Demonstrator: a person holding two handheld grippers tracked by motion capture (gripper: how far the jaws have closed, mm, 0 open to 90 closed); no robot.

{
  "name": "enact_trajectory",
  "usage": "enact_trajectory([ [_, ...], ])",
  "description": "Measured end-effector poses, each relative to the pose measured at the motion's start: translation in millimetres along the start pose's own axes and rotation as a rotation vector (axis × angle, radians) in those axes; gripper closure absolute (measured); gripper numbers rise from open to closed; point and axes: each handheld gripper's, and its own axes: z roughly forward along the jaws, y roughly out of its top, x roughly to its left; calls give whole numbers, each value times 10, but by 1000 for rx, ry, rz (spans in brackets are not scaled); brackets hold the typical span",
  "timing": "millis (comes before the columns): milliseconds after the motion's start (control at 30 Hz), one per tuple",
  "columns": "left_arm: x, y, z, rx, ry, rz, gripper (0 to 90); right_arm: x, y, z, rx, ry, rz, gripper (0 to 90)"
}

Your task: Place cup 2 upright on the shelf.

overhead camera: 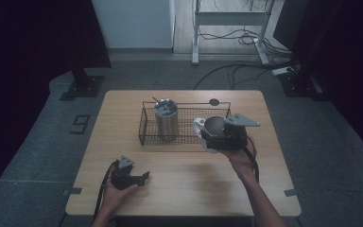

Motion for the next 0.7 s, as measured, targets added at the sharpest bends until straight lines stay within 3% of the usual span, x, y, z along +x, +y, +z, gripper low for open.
enact_trajectory([
  [700, -1, 0, 2, -1, 0, 1, 139, -40, 204, 87, 3, -10, -29, 62],
])
